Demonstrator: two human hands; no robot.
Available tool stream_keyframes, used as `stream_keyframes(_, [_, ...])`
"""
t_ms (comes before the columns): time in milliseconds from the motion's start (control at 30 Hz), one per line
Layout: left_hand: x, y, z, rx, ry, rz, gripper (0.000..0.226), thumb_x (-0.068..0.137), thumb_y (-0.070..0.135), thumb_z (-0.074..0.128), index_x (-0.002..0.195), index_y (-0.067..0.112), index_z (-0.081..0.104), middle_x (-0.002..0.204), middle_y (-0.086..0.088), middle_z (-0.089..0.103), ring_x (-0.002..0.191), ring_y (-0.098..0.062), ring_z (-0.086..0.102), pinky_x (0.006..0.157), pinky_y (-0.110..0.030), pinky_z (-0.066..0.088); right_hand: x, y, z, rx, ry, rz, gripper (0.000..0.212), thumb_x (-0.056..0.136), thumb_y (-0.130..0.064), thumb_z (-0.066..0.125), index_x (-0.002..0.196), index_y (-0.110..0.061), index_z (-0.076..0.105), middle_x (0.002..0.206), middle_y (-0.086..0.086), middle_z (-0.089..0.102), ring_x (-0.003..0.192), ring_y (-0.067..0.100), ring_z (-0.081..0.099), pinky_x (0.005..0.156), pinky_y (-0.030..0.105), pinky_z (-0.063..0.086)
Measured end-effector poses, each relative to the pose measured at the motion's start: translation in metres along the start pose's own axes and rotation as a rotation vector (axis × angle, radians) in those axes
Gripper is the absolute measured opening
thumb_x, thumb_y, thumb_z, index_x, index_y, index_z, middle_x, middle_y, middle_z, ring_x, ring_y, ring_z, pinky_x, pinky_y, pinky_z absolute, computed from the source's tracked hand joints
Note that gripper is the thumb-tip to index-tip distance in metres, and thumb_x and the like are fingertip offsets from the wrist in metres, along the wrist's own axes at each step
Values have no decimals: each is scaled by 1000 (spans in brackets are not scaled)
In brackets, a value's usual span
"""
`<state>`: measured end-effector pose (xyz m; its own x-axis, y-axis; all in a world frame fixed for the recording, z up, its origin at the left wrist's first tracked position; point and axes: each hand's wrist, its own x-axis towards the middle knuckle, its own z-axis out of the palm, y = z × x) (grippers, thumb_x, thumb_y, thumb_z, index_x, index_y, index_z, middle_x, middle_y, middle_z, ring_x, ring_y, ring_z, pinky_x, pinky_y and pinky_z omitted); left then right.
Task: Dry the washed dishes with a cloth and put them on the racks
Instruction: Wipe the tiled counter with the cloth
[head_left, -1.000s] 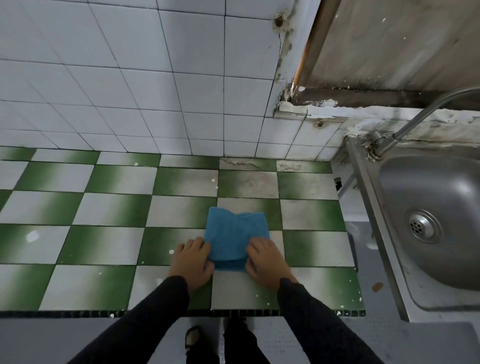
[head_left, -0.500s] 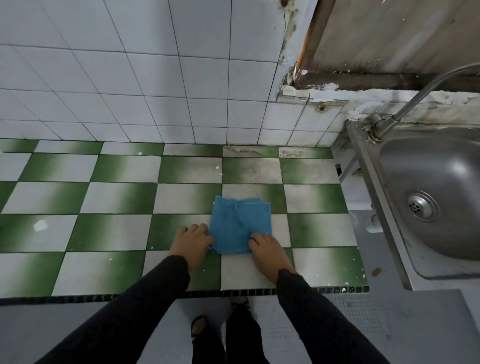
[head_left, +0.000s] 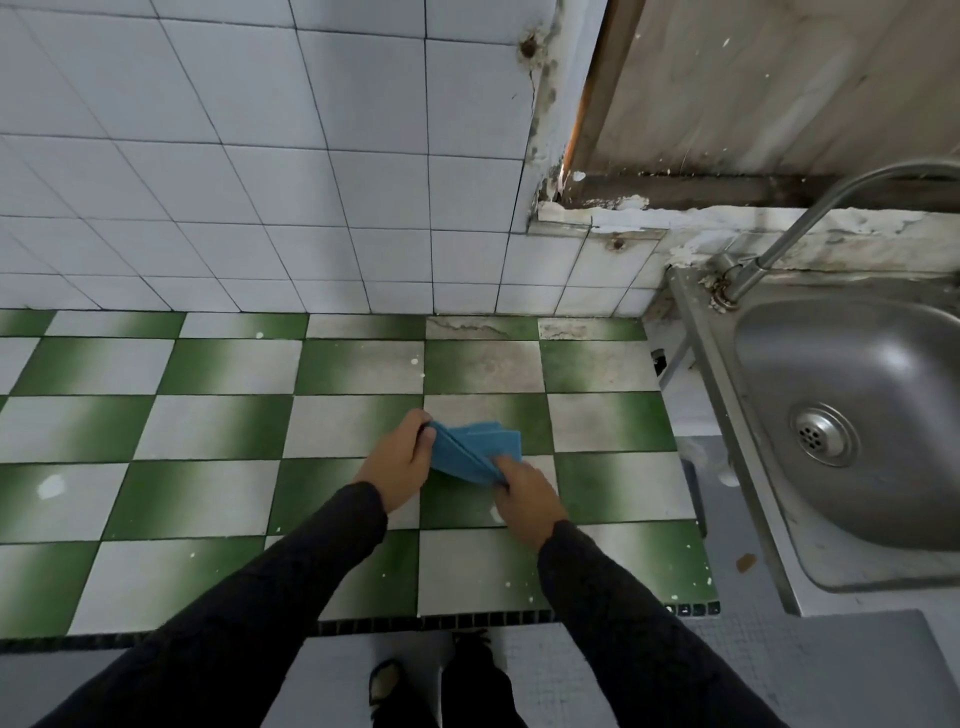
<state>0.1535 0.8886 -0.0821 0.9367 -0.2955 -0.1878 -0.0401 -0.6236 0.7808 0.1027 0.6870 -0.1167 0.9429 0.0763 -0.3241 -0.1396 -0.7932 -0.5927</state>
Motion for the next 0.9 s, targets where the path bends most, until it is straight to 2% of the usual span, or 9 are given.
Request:
stream_keyframes(67, [16, 13, -1, -107, 11, -60, 15, 107, 28, 34, 110, 15, 42, 96, -2, 51, 87, -21, 56, 74, -37, 54, 16, 0, -28, 127, -8, 16, 9, 97, -8, 56, 101, -8, 65, 93, 12, 62, 86, 27, 58, 71, 27, 40])
stream_keyframes(100, [24, 20, -1, -173, -1, -93, 18, 106, 31, 35, 111, 14, 40, 97, -1, 49, 88, -21, 55, 73, -36, 54, 25, -1, -43, 161, -31, 19, 10, 97, -7, 57, 92, -11, 65, 85, 8, 59, 79, 23, 54, 65, 23, 37])
stream_keyframes(200, [50, 44, -4, -363, -64, -173, 30, 101, 27, 52, 116, 11, 32, 105, -2, 48, 91, -14, 55, 67, -22, 54, 54, -8, -87, 120, -53, -26, 20, 95, -2, 57, 79, -14, 58, 71, 0, 49, 72, 20, 47, 54, 13, 33])
stream_keyframes(333, [87, 55, -12, -290, -51, -80, 56, 86, 7, 72, 126, 5, 33, 116, -6, 51, 101, -17, 57, 80, -28, 55, 87, -14, -130, 44, 29, -96, 16, 95, -1, 55, 99, -4, 70, 85, 5, 58, 79, 19, 51, 57, 10, 33])
stream_keyframes(467, [108, 70, -10, -218, 210, 48, 34, 86, 11, 73, 114, 10, 53, 109, -4, 58, 94, -15, 57, 77, -21, 50, 103, -15, -157, -9, 218, -165, 19, 96, -2, 54, 105, -3, 71, 87, 8, 65, 81, 25, 59, 69, 28, 42])
stream_keyframes(567, [110, 71, 3, -49, 325, 199, 20, 86, 11, 72, 98, 15, 56, 102, -3, 54, 89, -13, 52, 77, -13, 45, 98, -2, -152, -85, 326, -189, 42, 96, 3, 52, 136, -9, 62, 121, 15, 70, 106, 29, 65, 92, 33, 49])
stream_keyframes(700, [96, 45, 32, 188, 84, 110, 27, 88, 5, 66, 115, 7, 59, 124, -12, 58, 109, -26, 58, 95, -32, 49, 87, 41, -112, -270, 176, -203, 59, 94, 15, 48, 148, -8, 48, 151, 16, 49, 142, 34, 43, 120, 43, 32])
stream_keyframes(833, [72, 21, 60, 328, -257, 19, 31, 90, 2, 54, 119, 13, 52, 126, -12, 57, 115, -30, 56, 97, -32, 43, 63, 71, -80, -520, -95, -186, 57, 98, 6, 41, 153, -11, 38, 161, 9, 35, 152, 29, 25, 121, 38, 15])
stream_keyframes(900, [62, 16, 70, 367, -329, -16, 49, 91, 1, 47, 138, 14, 43, 129, -11, 55, 115, -28, 54, 98, -30, 40, 52, 75, -72, -538, -116, -167, 60, 99, 5, 37, 156, -13, 32, 164, 6, 29, 153, 25, 20, 123, 36, 8])
